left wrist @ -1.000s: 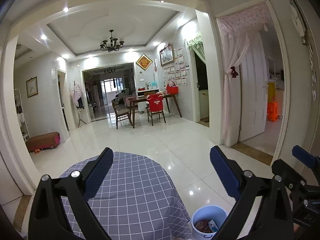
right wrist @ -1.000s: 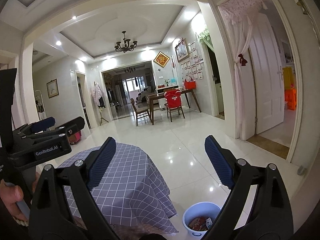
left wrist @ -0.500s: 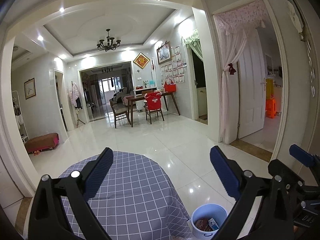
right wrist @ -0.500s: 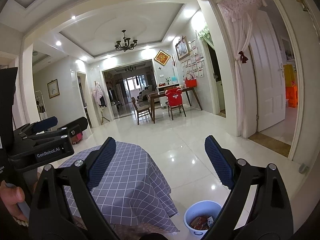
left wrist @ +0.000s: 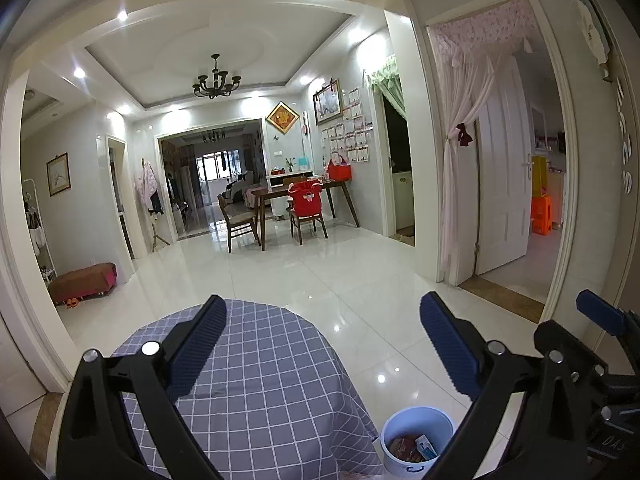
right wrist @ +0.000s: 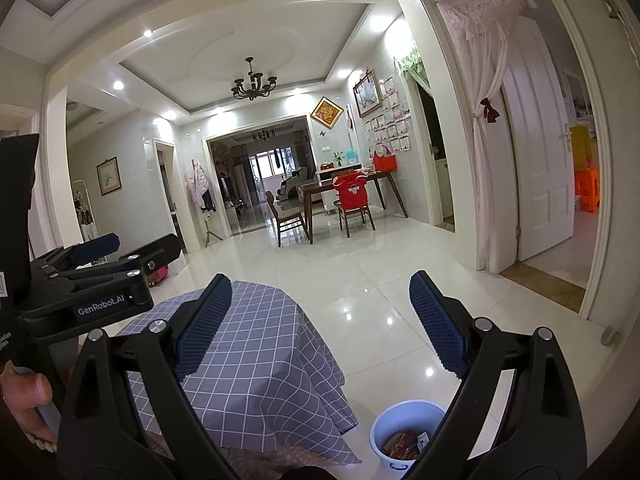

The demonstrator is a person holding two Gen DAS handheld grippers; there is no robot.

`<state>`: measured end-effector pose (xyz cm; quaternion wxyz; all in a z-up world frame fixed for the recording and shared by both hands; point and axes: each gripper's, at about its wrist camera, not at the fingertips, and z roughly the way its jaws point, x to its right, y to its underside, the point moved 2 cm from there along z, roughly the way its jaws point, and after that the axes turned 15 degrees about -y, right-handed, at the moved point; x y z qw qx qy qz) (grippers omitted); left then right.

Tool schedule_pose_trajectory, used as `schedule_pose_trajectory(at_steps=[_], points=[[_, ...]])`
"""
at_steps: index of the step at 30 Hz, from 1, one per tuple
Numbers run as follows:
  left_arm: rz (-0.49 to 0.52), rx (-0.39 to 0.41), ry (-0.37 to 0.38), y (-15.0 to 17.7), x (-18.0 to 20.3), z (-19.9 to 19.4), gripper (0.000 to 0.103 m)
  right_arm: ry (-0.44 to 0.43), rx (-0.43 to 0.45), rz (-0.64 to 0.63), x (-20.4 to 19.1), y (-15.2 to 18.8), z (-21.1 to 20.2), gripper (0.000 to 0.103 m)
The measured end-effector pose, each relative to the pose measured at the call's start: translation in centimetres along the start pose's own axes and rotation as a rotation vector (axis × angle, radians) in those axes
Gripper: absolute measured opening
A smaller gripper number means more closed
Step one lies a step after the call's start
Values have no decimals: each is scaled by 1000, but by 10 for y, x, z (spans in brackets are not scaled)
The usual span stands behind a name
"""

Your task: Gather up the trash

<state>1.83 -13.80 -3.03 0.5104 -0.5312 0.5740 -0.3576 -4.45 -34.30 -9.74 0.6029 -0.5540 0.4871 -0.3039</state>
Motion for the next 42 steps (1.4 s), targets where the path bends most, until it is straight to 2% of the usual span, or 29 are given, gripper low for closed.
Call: schedule_pose_trajectory(at_steps=[15, 42], points=[[3, -16, 1, 10, 7, 11, 96, -7, -13, 8, -3, 4, 10, 89], [-1, -21, 2, 11, 6, 11, 96, -14, -20, 11, -3, 14, 17, 89]])
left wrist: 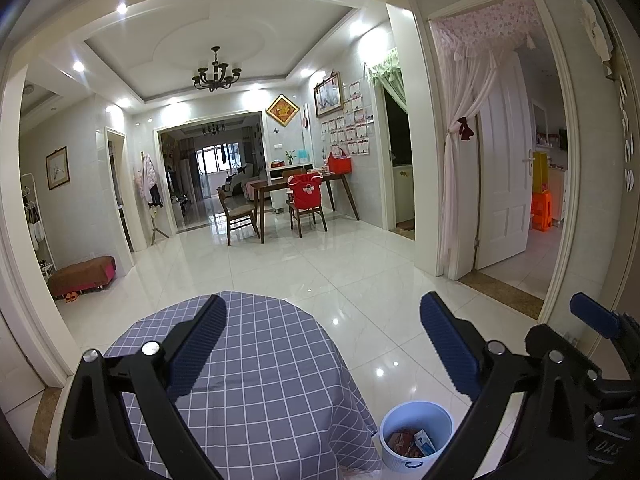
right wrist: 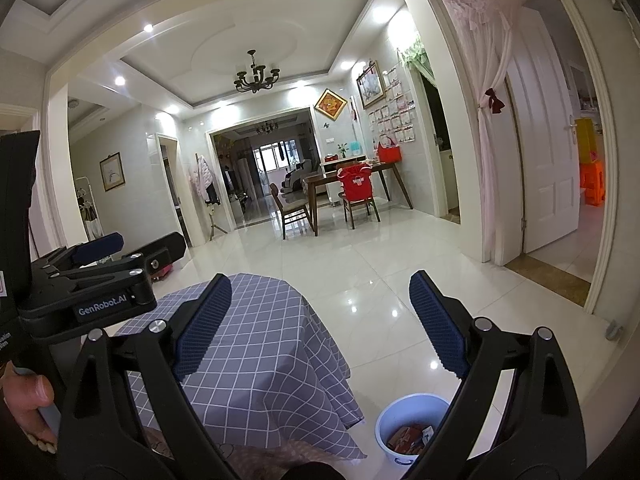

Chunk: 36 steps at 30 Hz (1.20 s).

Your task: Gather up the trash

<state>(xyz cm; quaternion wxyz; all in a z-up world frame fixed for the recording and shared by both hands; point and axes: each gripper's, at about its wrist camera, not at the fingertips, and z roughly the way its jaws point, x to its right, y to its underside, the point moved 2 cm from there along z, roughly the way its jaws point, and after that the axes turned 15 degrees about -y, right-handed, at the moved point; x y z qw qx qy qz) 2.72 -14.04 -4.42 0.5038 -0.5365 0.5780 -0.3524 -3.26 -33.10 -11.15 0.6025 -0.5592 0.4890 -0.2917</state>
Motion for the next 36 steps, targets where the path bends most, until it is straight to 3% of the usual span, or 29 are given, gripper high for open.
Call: schedule_pose_trajectory(at_steps=[36], points=[[-1, -5, -3, 6, 0, 1, 96, -14, -12, 2, -6, 11, 11, 89]])
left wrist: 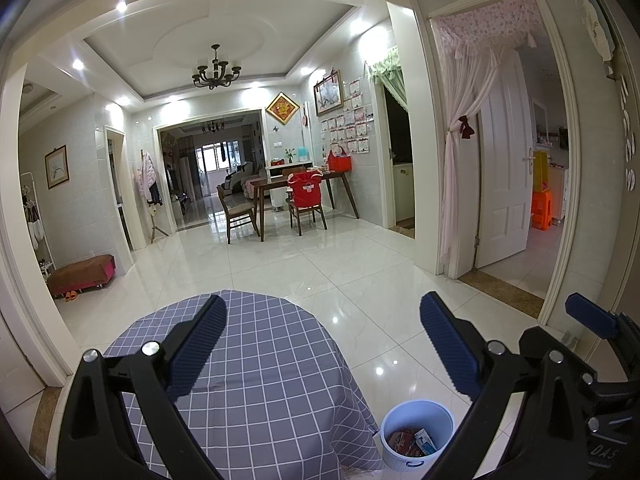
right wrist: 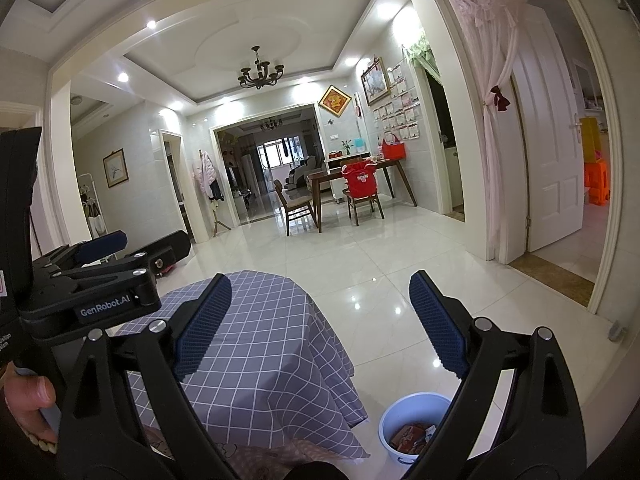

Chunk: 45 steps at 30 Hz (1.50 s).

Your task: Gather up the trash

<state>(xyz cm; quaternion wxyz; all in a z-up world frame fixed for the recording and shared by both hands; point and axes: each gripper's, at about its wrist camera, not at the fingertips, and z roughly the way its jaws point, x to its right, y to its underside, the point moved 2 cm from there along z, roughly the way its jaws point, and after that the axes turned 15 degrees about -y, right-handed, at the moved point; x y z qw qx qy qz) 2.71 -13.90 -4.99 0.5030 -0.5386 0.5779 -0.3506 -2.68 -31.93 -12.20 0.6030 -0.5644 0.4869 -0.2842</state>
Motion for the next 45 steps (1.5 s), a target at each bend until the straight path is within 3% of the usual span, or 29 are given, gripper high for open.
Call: schedule_pose_trajectory(at_steps=[36, 45], points=[[0, -30, 17, 30, -11, -2, 96, -21, -30, 6, -2, 8, 10, 89], [-14, -59, 16, 34, -32, 5, 96, -34, -64, -1, -14, 12, 23, 89]])
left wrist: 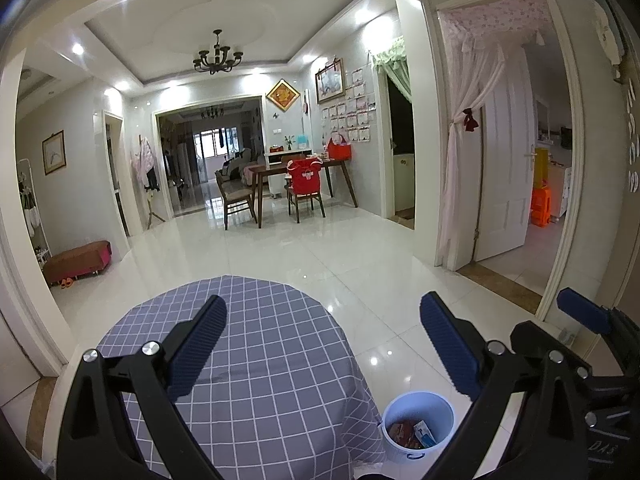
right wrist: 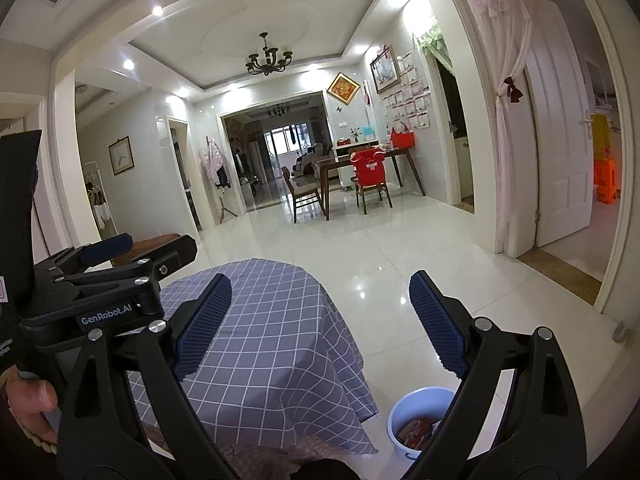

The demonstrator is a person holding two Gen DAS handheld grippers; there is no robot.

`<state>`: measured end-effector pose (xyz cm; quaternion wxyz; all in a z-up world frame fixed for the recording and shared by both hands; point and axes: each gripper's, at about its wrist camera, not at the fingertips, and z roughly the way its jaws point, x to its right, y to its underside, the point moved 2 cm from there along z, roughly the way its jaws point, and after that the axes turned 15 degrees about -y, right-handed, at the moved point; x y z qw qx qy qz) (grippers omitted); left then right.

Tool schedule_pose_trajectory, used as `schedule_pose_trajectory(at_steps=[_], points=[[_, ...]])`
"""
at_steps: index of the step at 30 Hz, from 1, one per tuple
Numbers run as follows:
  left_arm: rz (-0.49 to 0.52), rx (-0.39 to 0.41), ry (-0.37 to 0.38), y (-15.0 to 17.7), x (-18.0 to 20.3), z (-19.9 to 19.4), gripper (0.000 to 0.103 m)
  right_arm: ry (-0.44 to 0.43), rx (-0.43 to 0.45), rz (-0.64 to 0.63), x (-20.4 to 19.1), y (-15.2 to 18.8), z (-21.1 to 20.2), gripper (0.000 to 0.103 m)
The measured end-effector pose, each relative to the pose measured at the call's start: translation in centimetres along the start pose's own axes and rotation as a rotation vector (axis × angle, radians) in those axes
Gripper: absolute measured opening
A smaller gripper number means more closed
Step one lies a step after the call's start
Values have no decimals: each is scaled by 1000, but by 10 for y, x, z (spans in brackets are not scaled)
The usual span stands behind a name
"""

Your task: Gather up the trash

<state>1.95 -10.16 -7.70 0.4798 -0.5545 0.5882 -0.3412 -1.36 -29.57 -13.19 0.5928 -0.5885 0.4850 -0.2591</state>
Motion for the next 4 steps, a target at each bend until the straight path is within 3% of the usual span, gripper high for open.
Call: schedule_pose_trajectory(at_steps=[4], points=[[-22, -26, -10, 3, -16, 10, 96, -9, -28, -4, -5, 0, 13, 89]])
